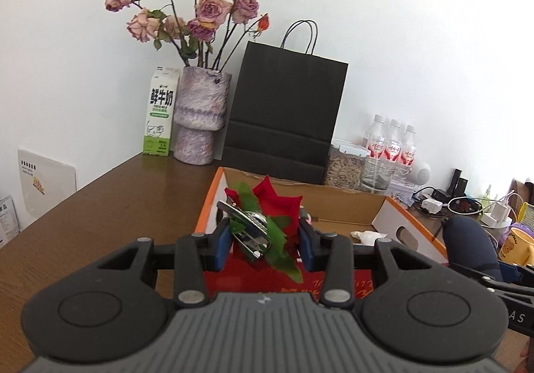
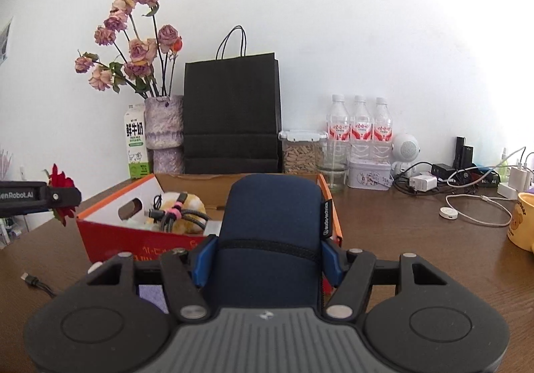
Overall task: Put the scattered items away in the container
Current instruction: 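Carry the flower ornament with the left tool while the right tool carries the case into the box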
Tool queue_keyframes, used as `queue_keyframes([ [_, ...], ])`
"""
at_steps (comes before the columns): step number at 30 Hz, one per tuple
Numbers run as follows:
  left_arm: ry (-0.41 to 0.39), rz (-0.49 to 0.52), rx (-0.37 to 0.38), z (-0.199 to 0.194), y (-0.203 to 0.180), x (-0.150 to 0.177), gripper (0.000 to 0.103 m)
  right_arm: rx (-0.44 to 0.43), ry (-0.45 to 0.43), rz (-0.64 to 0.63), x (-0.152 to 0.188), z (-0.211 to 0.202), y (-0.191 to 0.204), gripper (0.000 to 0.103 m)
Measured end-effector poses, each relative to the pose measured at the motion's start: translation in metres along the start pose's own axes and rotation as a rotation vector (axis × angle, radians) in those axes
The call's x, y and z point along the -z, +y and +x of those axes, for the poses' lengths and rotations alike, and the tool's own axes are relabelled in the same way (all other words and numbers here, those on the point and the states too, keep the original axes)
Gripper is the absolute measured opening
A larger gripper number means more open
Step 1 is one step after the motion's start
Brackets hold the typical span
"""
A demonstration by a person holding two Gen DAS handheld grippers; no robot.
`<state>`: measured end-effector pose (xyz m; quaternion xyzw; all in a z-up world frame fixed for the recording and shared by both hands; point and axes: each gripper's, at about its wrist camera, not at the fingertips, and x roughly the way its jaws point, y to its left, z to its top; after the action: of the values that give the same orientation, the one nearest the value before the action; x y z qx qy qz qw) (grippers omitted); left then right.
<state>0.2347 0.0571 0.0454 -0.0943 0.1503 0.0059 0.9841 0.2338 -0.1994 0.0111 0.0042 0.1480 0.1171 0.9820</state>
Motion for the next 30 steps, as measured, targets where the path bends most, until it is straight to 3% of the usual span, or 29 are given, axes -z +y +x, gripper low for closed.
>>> queue_keyframes([
  [8, -0.039, 0.026, 0.032, 0.04, -0.037, -0.021, 0.041, -0.015, -0.033, 0.012, -0.031, 0.049, 0.008, 0.062],
  [15, -0.003, 0.014, 0.016, 0.09, -0.048, -0.024, 0.041, 0.0, -0.012, 0.034, -0.048, 0.103, -0.001, 0.062],
  [23, 0.03, 0.051, 0.027, 0.139, -0.056, -0.02, 0.041, -0.004, 0.066, 0.043, -0.044, 0.16, -0.014, 0.062],
  [30, 0.045, 0.058, 0.029, 0.158, -0.054, -0.011, 0.041, -0.012, 0.116, 0.058, -0.032, 0.175, -0.021, 0.062],
])
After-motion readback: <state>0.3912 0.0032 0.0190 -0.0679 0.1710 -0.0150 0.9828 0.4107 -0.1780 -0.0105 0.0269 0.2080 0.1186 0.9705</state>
